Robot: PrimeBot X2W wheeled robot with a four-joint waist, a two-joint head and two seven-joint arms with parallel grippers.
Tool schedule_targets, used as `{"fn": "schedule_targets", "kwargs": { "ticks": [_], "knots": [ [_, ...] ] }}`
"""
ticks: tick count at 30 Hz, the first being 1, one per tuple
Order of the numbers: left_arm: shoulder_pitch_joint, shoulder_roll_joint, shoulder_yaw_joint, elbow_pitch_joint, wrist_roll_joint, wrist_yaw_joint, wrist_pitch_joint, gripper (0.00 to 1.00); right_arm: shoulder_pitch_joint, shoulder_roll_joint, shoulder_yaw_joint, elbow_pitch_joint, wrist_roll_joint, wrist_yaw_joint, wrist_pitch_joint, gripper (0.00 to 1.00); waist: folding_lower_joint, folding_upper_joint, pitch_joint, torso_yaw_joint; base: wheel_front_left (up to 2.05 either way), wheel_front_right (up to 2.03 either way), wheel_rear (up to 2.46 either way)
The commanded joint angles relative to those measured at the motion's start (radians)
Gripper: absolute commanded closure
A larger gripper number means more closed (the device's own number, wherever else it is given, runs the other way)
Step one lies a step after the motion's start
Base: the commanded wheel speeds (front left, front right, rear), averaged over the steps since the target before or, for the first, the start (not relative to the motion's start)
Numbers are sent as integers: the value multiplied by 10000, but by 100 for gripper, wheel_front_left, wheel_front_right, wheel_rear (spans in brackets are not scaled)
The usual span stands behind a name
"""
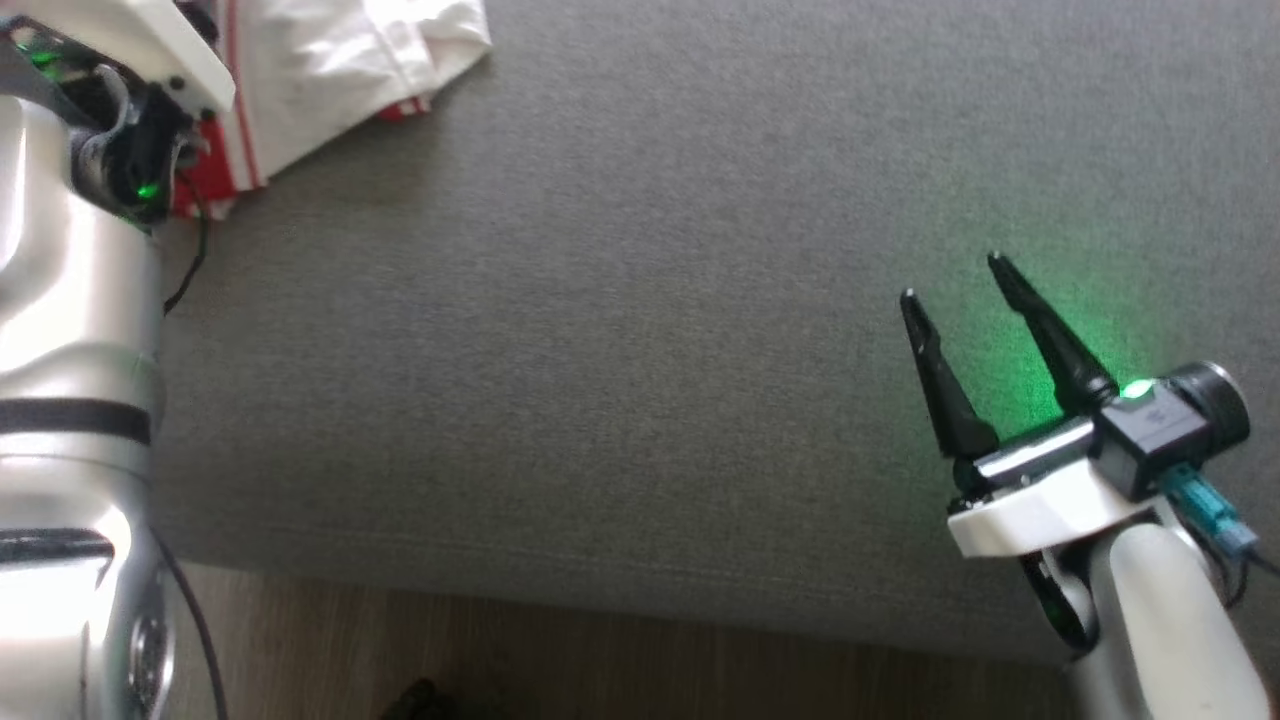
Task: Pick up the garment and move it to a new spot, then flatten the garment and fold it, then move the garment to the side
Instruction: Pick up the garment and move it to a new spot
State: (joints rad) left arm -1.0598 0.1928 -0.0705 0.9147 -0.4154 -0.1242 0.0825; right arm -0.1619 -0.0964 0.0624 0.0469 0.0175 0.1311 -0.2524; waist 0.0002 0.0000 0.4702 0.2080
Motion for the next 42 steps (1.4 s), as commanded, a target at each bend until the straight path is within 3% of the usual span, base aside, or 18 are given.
{"fn": "schedule_targets", "kwargs": {
  "ticks": [1, 4, 8, 16, 17, 18, 28, 35, 42],
  "knots": [
    [-418, 714, 40, 44, 90, -28, 264, 0, -149, -15, 277, -401, -32, -4, -93, 0, -2, 0, 313, -238, 0, 0, 0],
    [-956, 926, -379, 1077, 508, 241, 941, 0, -342, -47, 333, -574, -12, -4, -93, 0, -2, 0, 667, -421, 0, 0, 0],
    [-1235, 1154, -979, 1743, 1205, 667, 1006, 0, -520, -66, 340, -750, -70, -4, -93, 0, -2, 0, 1032, -587, 0, 0, 0],
    [-1229, 959, -1356, 2730, 1400, 787, 896, 0, -699, 13, 349, -996, -130, -4, -93, 0, -2, 0, 1467, -784, 0, 0, 0],
    [-1232, 935, -1382, 2768, 1390, 715, 774, 60, -707, 21, 334, -1003, -127, -4, -93, 0, -2, 0, 1486, -793, 0, 0, 0],
    [-1249, 924, -1378, 2745, 1365, 673, 515, 100, -722, 28, 321, -1000, -123, -4, -93, 0, -2, 0, 1494, -799, 0, 0, 0],
    [-1286, 791, -771, 1957, 777, 629, -3230, 100, -724, 213, 357, -695, -180, -4, -93, 0, -2, 0, 525, -803, 0, 0, 0],
    [-582, 551, 52, -28, 71, 180, -3437, 100, -527, 380, 496, -439, 27, -4, -93, 0, -2, 0, -623, -903, 0, 0, 0],
    [486, 287, -254, -2099, -321, -42, -3423, 100, -275, 454, 680, -262, 440, -4, -93, 0, -2, 0, -1793, -1354, 0, 0, 0]
  ]
}}
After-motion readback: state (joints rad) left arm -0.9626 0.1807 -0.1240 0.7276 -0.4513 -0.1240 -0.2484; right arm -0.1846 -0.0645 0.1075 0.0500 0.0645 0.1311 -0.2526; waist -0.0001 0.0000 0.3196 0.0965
